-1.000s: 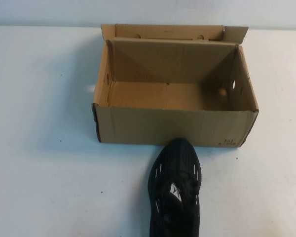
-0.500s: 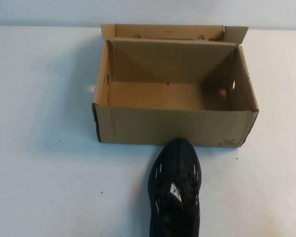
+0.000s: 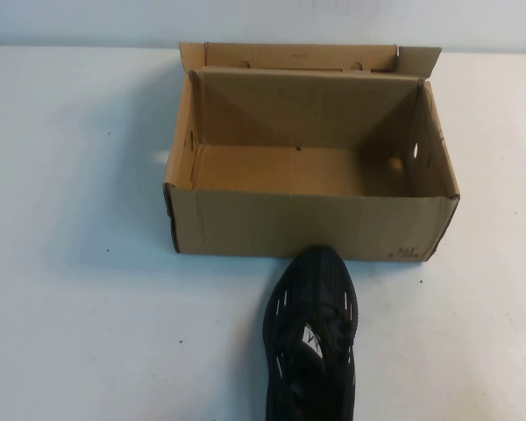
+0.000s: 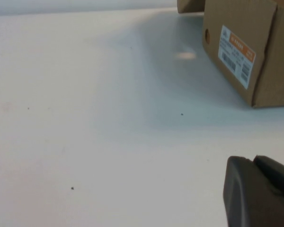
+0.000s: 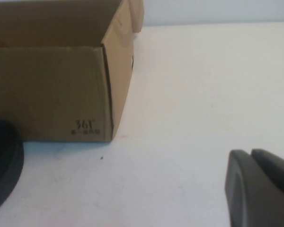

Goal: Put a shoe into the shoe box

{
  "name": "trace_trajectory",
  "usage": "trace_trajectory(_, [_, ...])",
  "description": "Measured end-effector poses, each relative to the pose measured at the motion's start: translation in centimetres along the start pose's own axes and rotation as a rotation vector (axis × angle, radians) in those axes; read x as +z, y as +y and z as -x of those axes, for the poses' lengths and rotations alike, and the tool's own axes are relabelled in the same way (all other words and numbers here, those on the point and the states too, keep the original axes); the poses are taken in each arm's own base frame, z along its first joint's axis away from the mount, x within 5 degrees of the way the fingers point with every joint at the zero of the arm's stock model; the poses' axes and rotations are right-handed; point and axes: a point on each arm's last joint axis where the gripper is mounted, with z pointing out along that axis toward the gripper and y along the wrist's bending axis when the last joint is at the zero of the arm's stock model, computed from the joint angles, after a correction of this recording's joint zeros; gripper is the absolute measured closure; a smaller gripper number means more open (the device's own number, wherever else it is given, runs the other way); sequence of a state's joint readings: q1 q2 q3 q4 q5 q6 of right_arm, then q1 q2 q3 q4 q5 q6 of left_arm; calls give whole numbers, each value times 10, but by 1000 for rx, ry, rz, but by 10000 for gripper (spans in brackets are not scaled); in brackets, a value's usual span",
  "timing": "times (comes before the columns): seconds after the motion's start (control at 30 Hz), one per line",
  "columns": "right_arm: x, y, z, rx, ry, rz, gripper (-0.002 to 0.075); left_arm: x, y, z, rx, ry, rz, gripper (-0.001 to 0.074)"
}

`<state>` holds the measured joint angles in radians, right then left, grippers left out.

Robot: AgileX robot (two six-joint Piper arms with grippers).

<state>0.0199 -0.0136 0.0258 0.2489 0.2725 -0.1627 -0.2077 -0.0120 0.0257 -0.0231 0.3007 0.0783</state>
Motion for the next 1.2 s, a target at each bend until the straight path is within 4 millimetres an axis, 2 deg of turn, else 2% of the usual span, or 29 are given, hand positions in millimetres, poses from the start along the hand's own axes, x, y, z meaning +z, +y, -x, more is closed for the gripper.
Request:
trace_trajectory(0.47, [-5, -5, 29, 4, -326, -53, 742, -3, 2, 24, 0, -265, 21, 738])
trace_trajectory(0.57, [-5, -5, 30, 4, -341, -56, 742, -4, 2, 28, 0, -311, 24, 738])
trace_trajectory(1.2, [-5, -5, 30, 6, -341, -55, 742, -4, 2, 27, 7, -300, 25, 738])
